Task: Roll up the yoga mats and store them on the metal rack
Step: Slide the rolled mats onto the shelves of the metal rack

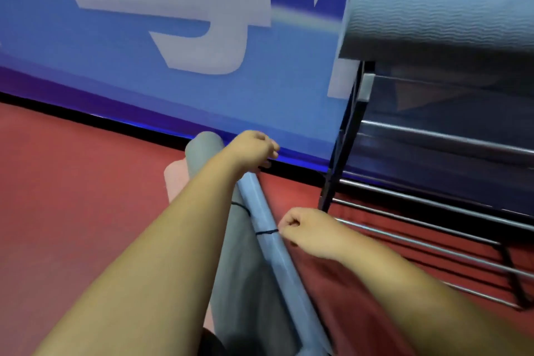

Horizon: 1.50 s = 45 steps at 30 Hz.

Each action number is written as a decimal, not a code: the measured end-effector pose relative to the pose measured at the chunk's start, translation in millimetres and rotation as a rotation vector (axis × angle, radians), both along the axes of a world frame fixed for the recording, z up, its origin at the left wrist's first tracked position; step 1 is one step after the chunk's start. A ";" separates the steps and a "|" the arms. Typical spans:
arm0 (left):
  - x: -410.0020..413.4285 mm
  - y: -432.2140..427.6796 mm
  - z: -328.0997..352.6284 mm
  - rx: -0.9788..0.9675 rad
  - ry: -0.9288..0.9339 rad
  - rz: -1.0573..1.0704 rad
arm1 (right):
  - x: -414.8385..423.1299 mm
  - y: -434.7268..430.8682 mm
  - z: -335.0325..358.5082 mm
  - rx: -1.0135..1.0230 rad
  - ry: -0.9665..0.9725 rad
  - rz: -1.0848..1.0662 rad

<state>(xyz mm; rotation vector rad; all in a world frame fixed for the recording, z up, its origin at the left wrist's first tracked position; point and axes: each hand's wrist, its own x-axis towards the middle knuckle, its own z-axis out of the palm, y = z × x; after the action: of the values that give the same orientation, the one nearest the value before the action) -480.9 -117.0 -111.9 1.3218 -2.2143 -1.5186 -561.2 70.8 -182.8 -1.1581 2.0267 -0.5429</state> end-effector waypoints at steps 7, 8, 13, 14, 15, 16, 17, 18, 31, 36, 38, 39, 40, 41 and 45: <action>41.5 -33.7 -75.9 -0.238 -0.413 0.090 | 44.4 -49.5 -61.1 0.087 -0.076 -0.114; 42.2 -40.0 -83.6 -0.270 -0.425 0.118 | 52.1 -58.6 -63.7 0.100 -0.066 -0.105; 45.6 -60.2 -106.0 -0.155 -0.546 0.432 | 70.2 -94.6 -63.8 0.262 -0.035 -0.032; 46.2 -65.3 -107.4 -0.075 -0.566 0.469 | 71.4 -97.1 -60.1 0.311 -0.034 -0.012; 47.3 -70.2 -107.6 0.002 -0.575 0.498 | 71.2 -97.1 -57.7 0.345 -0.030 0.011; 48.3 -76.0 -110.1 0.063 -0.585 0.521 | 70.7 -94.5 -56.0 0.365 -0.030 0.025; 49.4 -80.0 -112.8 0.117 -0.607 0.532 | 70.2 -89.4 -53.8 0.381 -0.033 0.033; 50.6 -82.3 -116.9 0.163 -0.634 0.526 | 70.6 -83.1 -52.2 0.399 -0.039 0.031; 58.8 -73.7 -140.8 0.096 -0.498 0.597 | 116.1 -60.6 -63.0 0.411 -0.019 -0.087; 73.5 -74.8 -95.7 0.086 -0.309 0.653 | 88.3 -58.5 -32.0 0.200 0.024 -0.087; 85.8 -77.6 -75.6 0.093 -0.213 0.664 | 64.3 -58.2 -13.2 0.147 -0.028 -0.079; 92.3 -74.3 -64.0 0.091 -0.183 0.659 | 51.4 -58.0 -6.2 0.128 -0.075 -0.068; 98.2 -68.8 -52.9 0.086 -0.154 0.639 | 40.0 -57.0 1.0 0.103 -0.146 -0.058; 102.6 -61.6 -42.4 0.095 -0.139 0.604 | 30.3 -55.8 7.4 0.079 -0.243 -0.047; 107.1 -26.5 -8.4 0.360 -0.219 0.396 | 0.9 -53.4 26.3 0.008 -0.456 -0.003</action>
<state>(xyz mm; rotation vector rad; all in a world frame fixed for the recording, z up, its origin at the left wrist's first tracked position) -373.8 -143.4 -120.3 1.9772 -1.6818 -1.7261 -560.3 17.4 -156.5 -0.9254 1.6362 -0.7259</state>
